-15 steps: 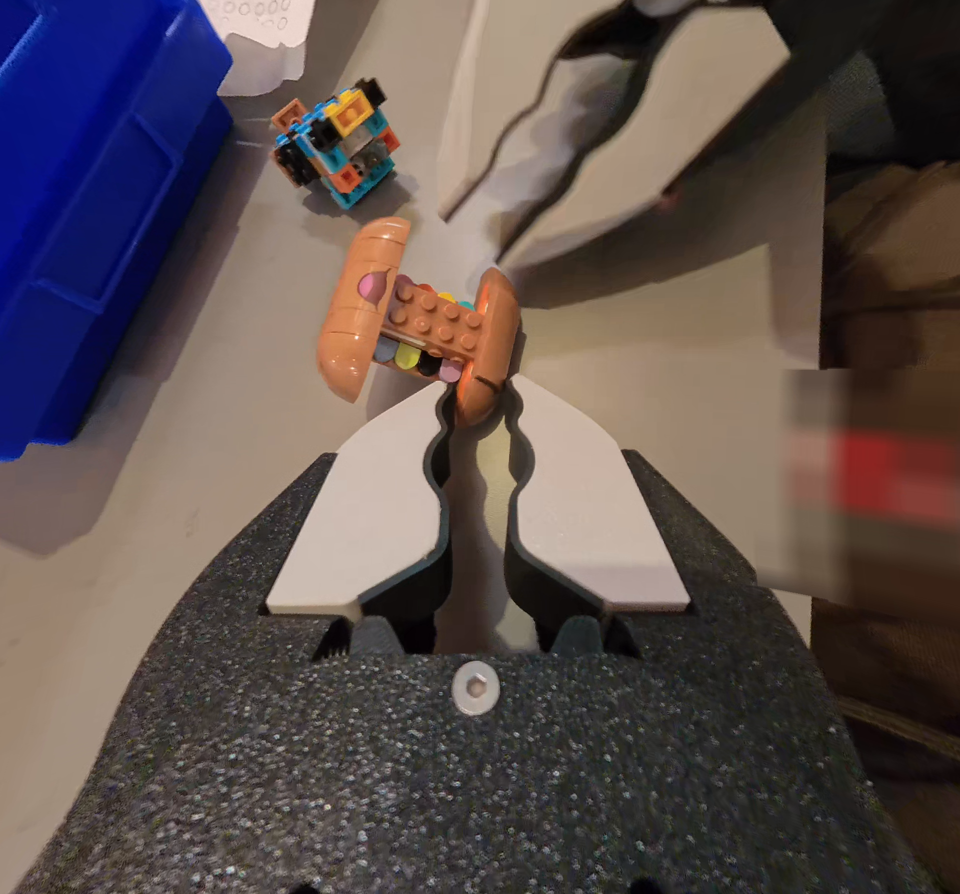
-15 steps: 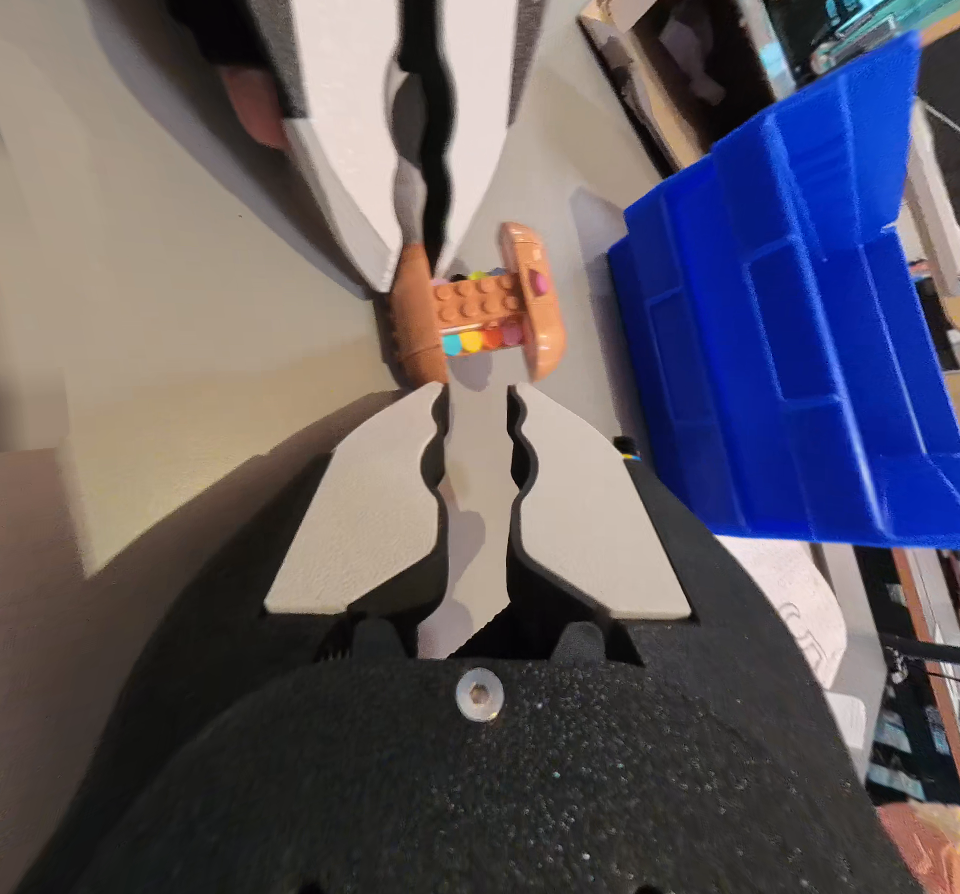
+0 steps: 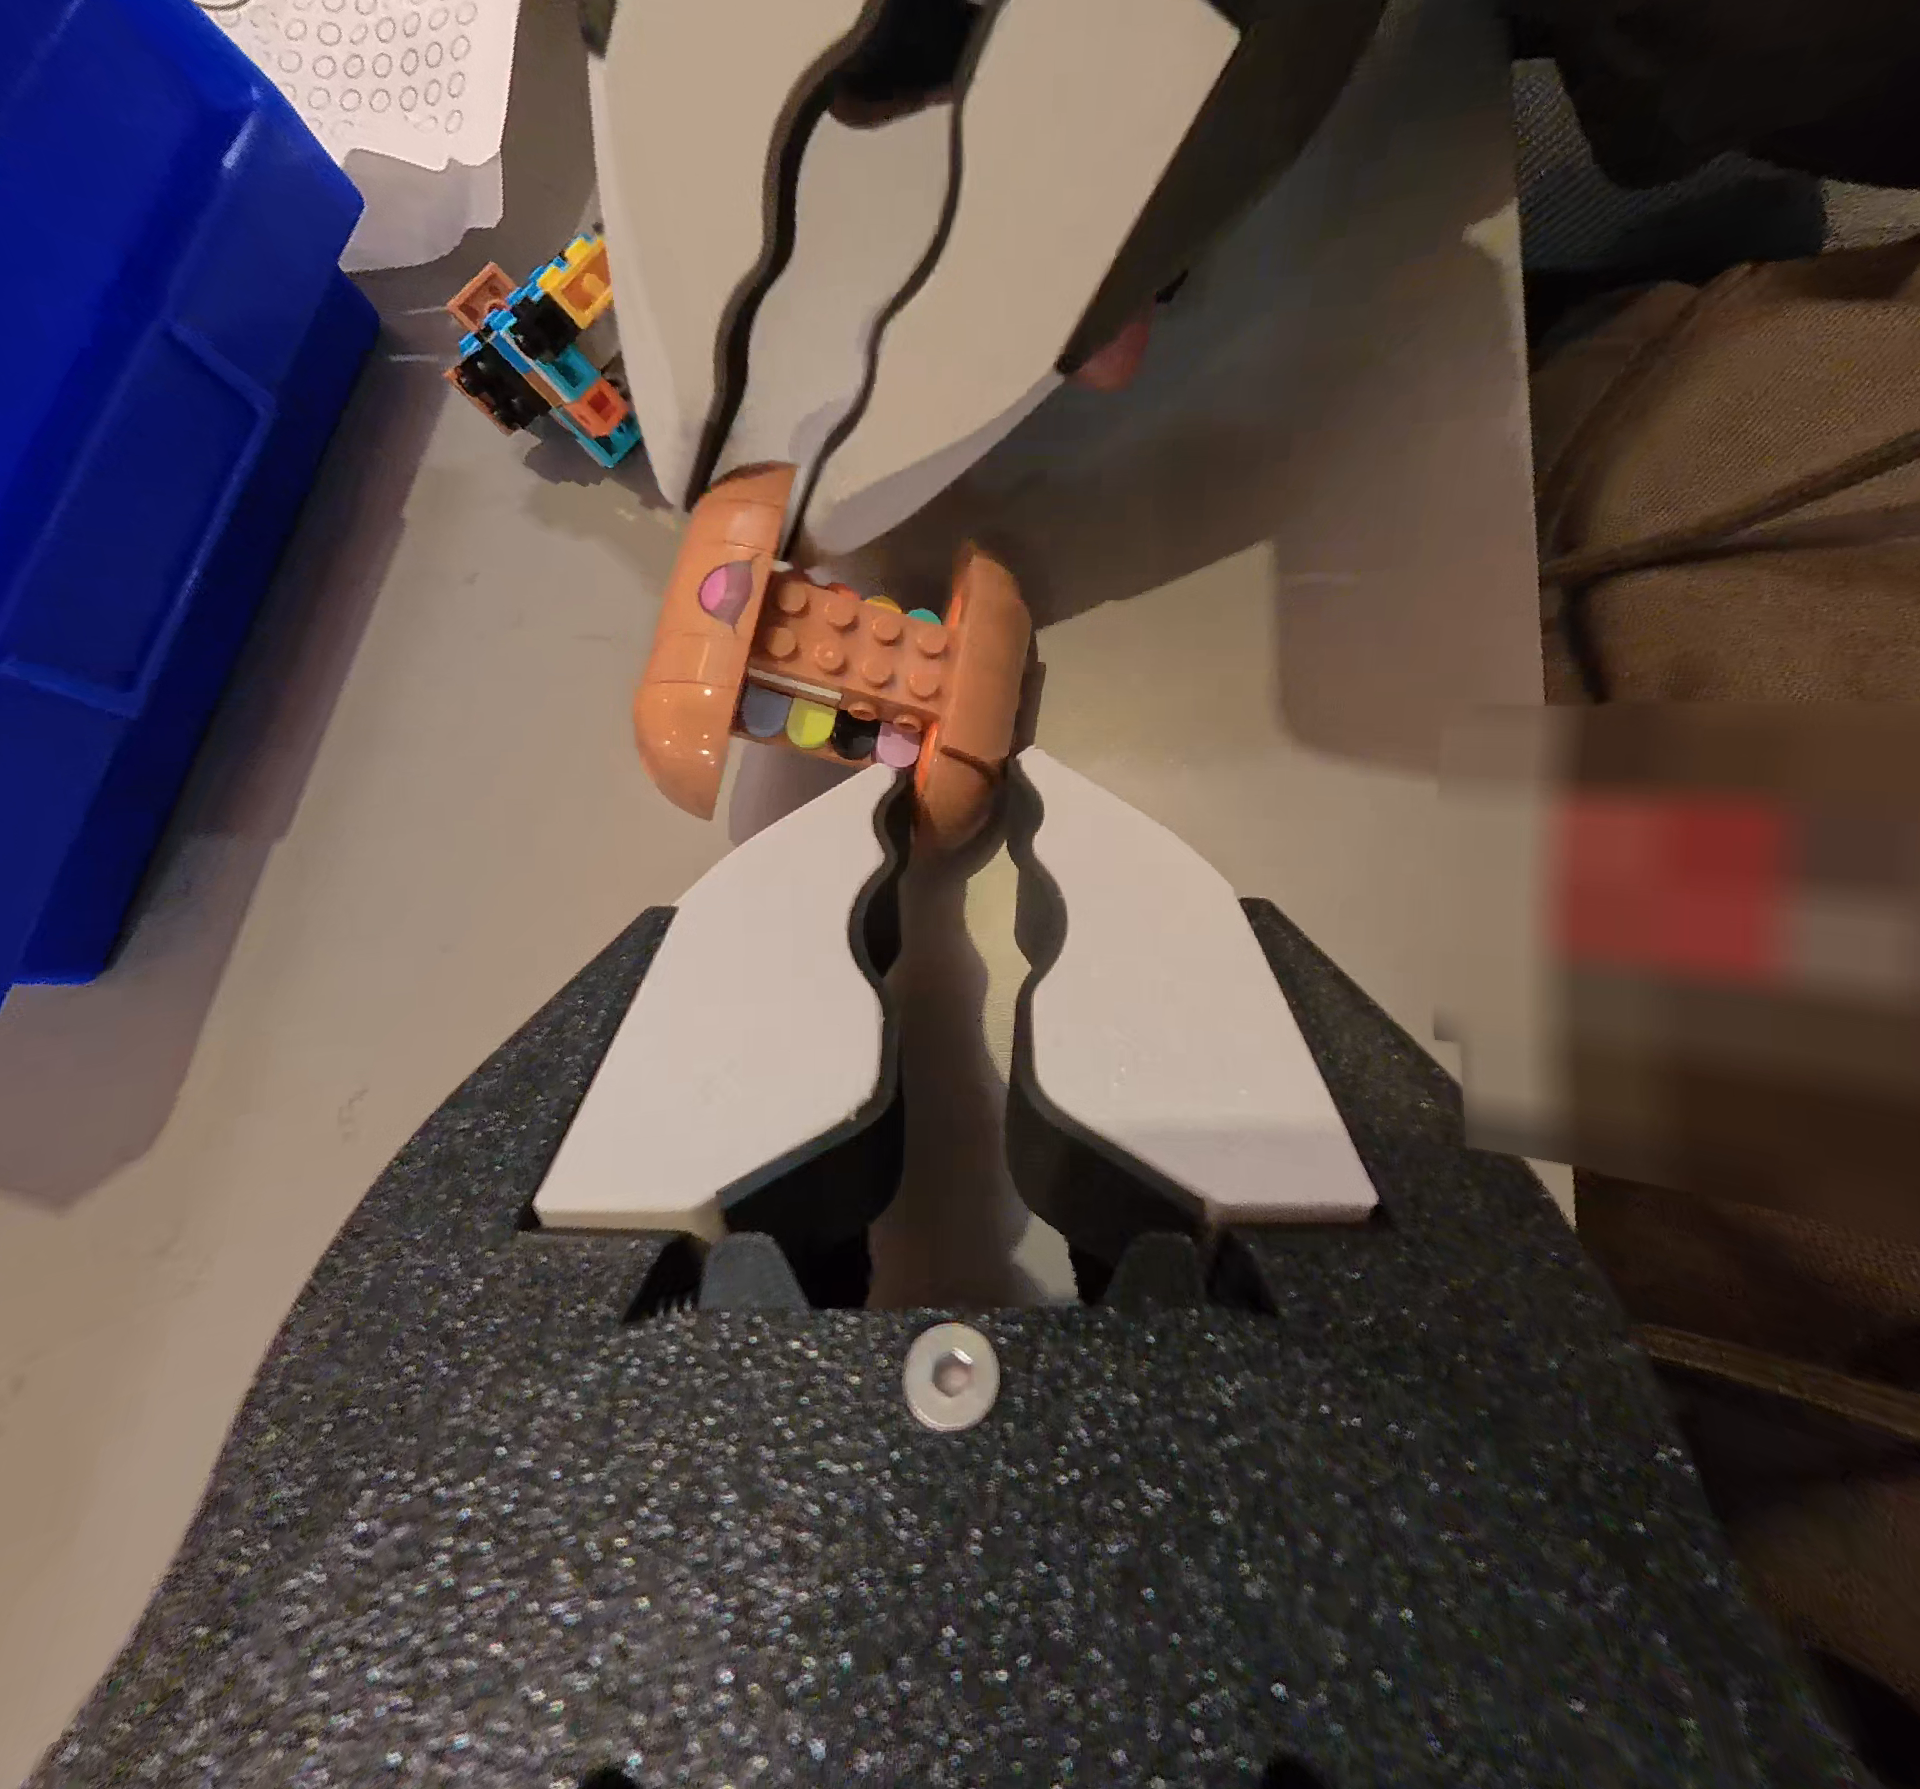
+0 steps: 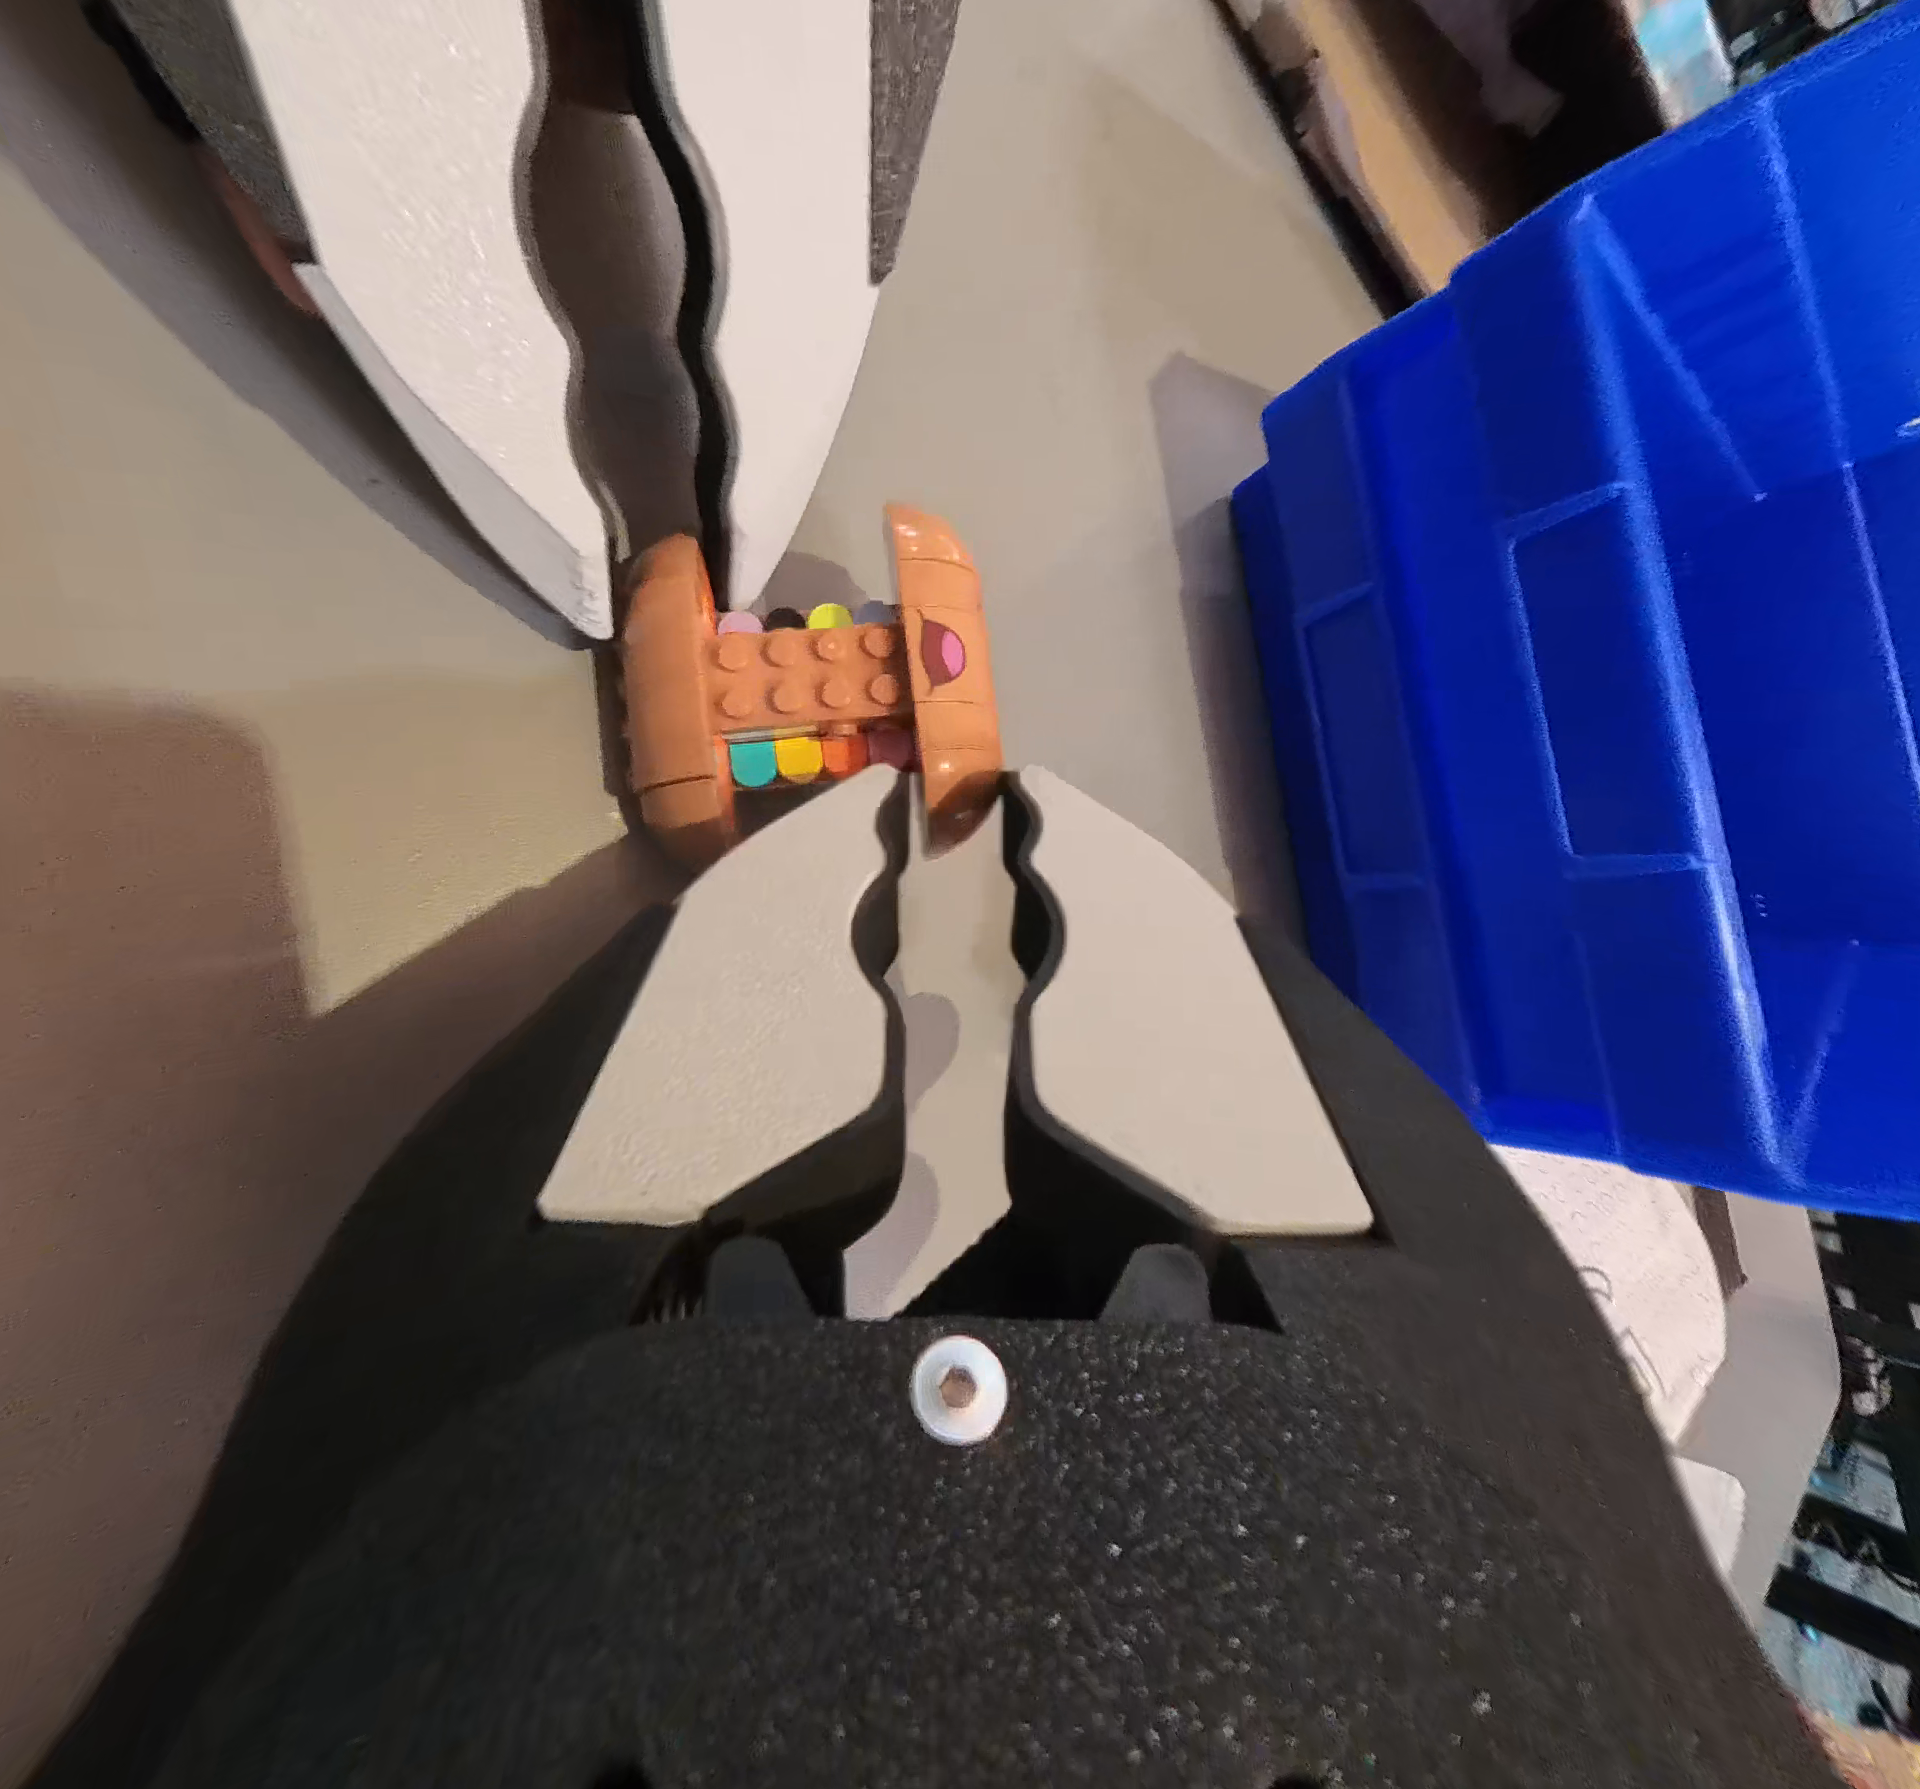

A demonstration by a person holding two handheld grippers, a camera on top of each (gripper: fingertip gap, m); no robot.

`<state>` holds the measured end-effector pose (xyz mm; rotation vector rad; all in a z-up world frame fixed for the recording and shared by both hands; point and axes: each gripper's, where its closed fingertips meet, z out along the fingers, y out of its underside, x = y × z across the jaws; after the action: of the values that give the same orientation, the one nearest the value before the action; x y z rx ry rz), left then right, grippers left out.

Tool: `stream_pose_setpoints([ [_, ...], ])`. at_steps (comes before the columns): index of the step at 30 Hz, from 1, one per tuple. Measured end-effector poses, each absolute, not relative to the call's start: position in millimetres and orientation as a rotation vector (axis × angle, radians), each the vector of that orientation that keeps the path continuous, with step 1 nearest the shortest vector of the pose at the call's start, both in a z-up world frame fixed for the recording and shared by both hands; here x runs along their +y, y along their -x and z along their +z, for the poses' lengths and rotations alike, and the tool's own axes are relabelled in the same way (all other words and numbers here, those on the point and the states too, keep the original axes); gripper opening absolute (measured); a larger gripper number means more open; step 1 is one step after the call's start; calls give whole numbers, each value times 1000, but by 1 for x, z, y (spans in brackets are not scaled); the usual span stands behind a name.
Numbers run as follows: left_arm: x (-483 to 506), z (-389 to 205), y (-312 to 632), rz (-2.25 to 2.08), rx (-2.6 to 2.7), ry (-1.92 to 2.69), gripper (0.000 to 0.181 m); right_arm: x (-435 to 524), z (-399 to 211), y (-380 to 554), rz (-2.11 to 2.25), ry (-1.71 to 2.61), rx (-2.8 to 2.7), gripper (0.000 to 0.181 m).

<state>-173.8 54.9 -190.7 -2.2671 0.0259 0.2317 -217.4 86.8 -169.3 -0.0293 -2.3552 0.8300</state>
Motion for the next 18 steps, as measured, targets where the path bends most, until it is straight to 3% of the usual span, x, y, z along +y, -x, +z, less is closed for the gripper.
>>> stream_pose_setpoints([
  [8,54,-184,180,285,-18,2217,19,95,-179,217,926,293,-2454,15],
  [18,53,-148,198,103,-487,1964,30,100,-188,218,867,752,-2354,15],
])
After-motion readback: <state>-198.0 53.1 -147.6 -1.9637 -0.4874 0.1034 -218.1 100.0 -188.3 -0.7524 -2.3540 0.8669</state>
